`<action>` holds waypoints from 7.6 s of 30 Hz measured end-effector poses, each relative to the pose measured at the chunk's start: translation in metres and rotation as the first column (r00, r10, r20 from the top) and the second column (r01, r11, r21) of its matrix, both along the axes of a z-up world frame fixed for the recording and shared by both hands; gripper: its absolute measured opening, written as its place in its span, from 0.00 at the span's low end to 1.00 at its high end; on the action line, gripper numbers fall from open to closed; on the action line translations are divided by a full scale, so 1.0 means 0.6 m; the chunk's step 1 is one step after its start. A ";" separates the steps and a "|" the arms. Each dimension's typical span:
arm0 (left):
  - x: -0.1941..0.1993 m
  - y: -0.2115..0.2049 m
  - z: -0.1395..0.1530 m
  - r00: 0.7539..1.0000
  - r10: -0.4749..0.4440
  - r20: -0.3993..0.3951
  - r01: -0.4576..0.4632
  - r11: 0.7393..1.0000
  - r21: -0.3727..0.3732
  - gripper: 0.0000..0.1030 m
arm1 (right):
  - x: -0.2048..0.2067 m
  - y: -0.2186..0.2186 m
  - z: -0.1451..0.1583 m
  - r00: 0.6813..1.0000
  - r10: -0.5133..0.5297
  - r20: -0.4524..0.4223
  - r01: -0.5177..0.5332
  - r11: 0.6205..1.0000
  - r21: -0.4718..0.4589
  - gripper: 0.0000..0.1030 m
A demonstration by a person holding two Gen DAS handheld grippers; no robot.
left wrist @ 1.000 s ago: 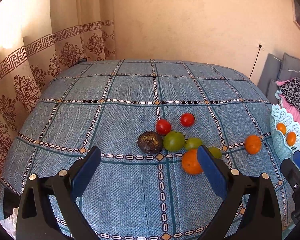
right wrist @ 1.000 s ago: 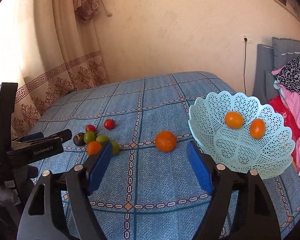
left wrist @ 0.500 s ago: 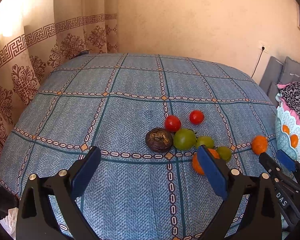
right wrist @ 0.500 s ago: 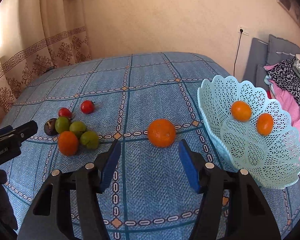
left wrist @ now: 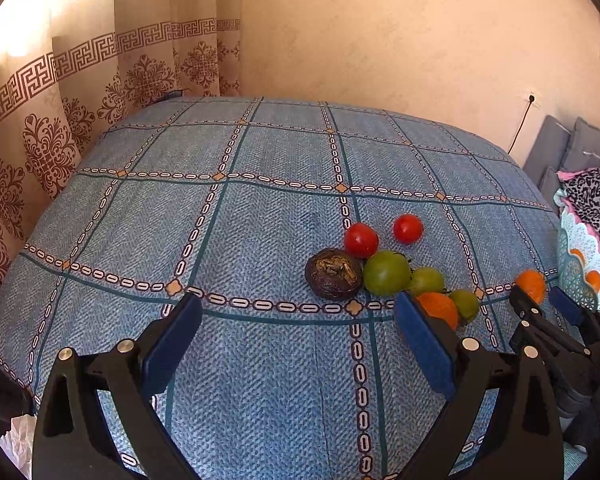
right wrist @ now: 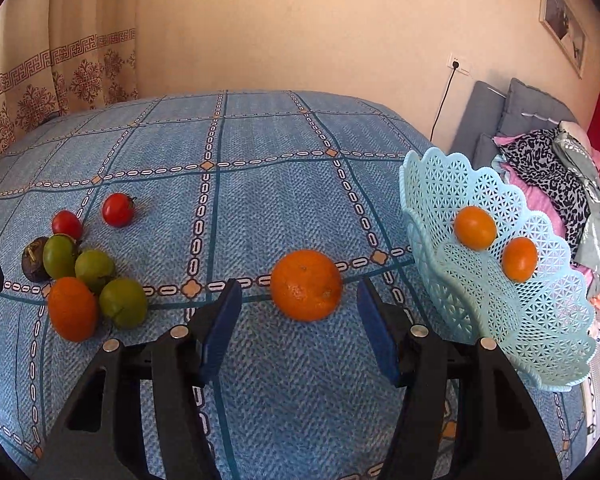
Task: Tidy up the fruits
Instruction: 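Grasp the orange with the right gripper, then grasp an orange with the left gripper while the right gripper carries its orange to the basket, then open the right gripper to drop its orange into the basket, then open the left gripper to drop its orange into the basket, then withdraw both grippers from the basket toward the remaining fruit, then grasp the dark brown fruit with the left gripper while the right gripper grasps a green tomato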
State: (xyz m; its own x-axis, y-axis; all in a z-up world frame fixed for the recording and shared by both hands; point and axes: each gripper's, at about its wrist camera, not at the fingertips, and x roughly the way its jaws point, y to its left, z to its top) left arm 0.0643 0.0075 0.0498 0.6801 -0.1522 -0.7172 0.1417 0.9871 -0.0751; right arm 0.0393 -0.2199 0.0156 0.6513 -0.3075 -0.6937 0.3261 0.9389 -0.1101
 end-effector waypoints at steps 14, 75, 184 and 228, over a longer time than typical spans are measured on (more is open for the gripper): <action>0.005 0.006 -0.005 1.000 0.005 -0.012 -0.005 1.000 -0.013 0.93 | 0.011 -0.066 -0.012 1.000 -0.026 -0.005 0.027 0.976 0.216 0.60; -0.068 -0.147 0.030 0.938 -0.345 0.010 0.345 0.937 -0.062 0.38 | -0.137 -0.094 0.091 0.970 0.090 0.228 -0.161 0.936 0.314 0.39; -0.047 -0.151 0.096 0.967 -0.189 0.170 0.166 0.976 0.143 0.91 | -0.216 -0.161 0.131 0.939 -0.029 0.342 -0.086 0.945 0.315 0.82; 0.068 -0.043 -0.049 0.973 -0.230 -0.013 0.230 0.971 0.066 0.40 | -0.071 0.018 0.029 0.943 0.312 0.112 -0.332 0.897 0.293 0.79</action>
